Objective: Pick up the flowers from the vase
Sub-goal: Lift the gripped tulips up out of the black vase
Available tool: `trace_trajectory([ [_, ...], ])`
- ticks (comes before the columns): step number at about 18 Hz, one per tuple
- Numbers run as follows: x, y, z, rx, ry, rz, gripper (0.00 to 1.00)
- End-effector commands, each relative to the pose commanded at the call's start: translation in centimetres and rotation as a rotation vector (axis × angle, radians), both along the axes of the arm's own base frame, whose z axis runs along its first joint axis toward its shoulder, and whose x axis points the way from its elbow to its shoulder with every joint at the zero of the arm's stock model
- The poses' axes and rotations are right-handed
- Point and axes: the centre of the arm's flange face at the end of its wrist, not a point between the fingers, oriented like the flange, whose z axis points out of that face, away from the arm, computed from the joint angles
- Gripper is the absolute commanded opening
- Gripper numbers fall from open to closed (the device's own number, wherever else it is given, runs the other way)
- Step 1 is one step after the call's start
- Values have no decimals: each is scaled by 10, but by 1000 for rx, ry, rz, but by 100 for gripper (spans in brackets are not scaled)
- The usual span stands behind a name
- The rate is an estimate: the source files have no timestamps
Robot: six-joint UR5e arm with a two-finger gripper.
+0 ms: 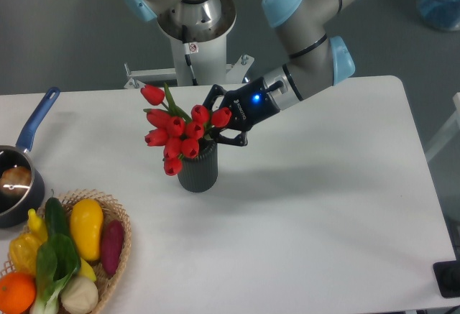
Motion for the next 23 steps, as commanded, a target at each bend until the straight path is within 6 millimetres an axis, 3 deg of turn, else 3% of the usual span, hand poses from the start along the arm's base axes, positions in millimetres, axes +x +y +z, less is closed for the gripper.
trace_trajectory([
  [8,0,-3,8,14,-7,22,7],
  [23,14,-19,58,17,7,49,7],
])
